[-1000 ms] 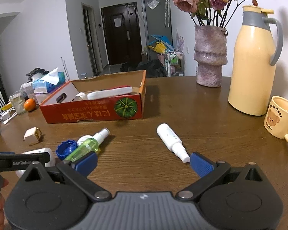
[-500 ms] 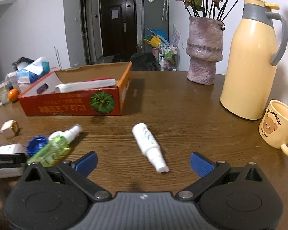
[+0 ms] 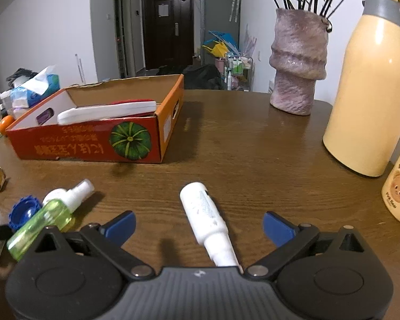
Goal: Organize rigid objects
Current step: 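Grasp the cotton-pad bag with the left tool while the right tool grasps the white spray bottle, then carry the cotton-pad bag in the left tool and white bottle in the right tool over the box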
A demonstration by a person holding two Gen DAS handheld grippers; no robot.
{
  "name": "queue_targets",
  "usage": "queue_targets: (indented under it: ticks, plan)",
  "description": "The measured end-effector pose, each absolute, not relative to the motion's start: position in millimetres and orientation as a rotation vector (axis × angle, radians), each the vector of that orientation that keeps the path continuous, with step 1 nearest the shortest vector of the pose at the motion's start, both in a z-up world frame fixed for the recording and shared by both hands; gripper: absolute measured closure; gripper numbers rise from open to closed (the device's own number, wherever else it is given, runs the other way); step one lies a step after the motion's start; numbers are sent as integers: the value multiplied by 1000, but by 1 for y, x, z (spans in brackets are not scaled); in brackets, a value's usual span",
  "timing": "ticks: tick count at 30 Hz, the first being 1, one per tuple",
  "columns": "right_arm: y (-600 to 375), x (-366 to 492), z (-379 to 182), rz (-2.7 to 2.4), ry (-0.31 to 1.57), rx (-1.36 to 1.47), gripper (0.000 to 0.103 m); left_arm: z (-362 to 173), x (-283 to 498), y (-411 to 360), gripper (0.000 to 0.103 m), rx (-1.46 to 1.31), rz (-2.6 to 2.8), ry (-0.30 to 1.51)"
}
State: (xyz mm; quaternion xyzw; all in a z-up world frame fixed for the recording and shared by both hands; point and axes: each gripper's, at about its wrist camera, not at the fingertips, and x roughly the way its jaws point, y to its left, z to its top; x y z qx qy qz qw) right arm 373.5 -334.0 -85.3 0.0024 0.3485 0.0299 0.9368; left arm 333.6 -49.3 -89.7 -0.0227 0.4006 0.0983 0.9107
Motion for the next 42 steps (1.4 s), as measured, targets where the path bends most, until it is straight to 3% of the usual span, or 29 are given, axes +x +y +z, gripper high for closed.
queue_targets:
  ticks: [2, 8, 11, 13, 15, 16, 42]
  plan:
    - [-334, 381, -89, 60, 717, 25, 4, -89, 334, -49, 19, -47, 196, 826]
    - [-336, 396, -103, 57, 743, 61, 27, -87, 331, -50, 19, -49, 178, 813]
    - [-338, 396, -105, 56, 740, 69, 35, -85, 330, -50, 19, -49, 175, 807]
    - [-339, 395, -104, 58, 733, 74, 48, -85, 329, -50, 19, -52, 175, 804]
    - [-338, 392, -103, 52, 728, 75, 71, -84, 329, -50, 19, -55, 174, 801]
    - [-338, 391, -103, 58, 726, 84, 75, -83, 328, -50, 19, -57, 173, 800]
    - [-299, 341, -74, 166, 658, 268, 76, -51, 308, -50, 19, -87, 102, 681]
